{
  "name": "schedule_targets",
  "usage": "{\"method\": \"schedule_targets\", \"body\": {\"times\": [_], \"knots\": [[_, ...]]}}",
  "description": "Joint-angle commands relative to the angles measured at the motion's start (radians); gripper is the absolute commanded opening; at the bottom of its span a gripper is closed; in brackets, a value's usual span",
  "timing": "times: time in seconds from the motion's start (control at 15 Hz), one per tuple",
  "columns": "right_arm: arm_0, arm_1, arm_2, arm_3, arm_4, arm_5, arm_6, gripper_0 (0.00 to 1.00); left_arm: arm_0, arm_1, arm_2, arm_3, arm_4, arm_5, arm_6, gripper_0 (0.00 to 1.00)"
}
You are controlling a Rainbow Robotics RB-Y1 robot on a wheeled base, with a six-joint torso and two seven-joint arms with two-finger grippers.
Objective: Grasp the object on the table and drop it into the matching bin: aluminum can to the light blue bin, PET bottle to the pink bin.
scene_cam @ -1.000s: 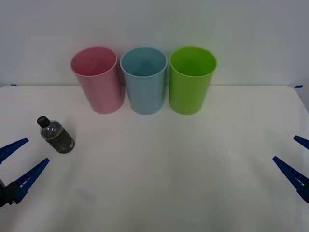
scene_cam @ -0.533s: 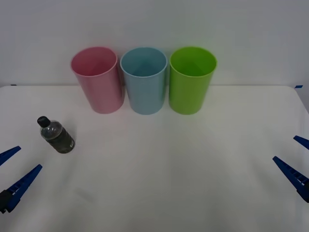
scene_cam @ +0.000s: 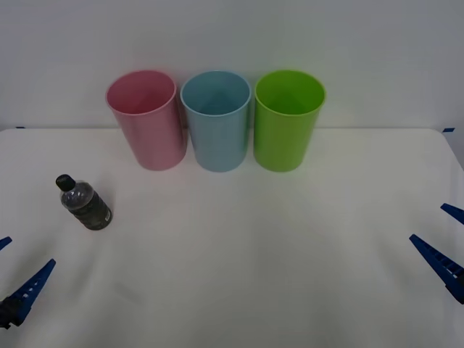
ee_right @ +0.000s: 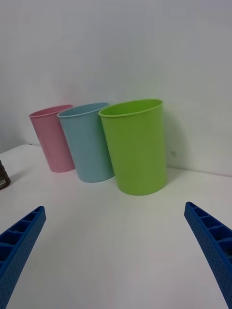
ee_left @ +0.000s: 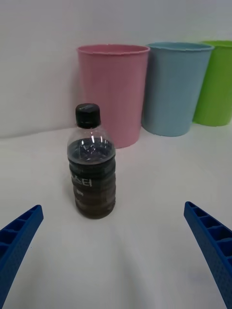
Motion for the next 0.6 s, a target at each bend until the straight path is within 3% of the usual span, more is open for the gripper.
{"method": "schedule_targets", "body": {"times": [0.07,0.33,0.6], "knots": [[0.0,0.0,0.0,0.0,0.0,0.0,0.0,1.0,0.011,0.0,-0.056,0.001,-0.003,0.11,-0.074,1.0],[0.0,0.0,0.0,0.0,0.0,0.0,0.0,1.0,-0.012,-0.003,-0.131,0.023,-0.023,0.246,-0.091,1.0],[0.0,0.0,0.0,0.0,0.0,0.0,0.0,1.0,-0.11,-0.014,-0.148,0.144,-0.009,0.252,-0.065,1.0]]}}
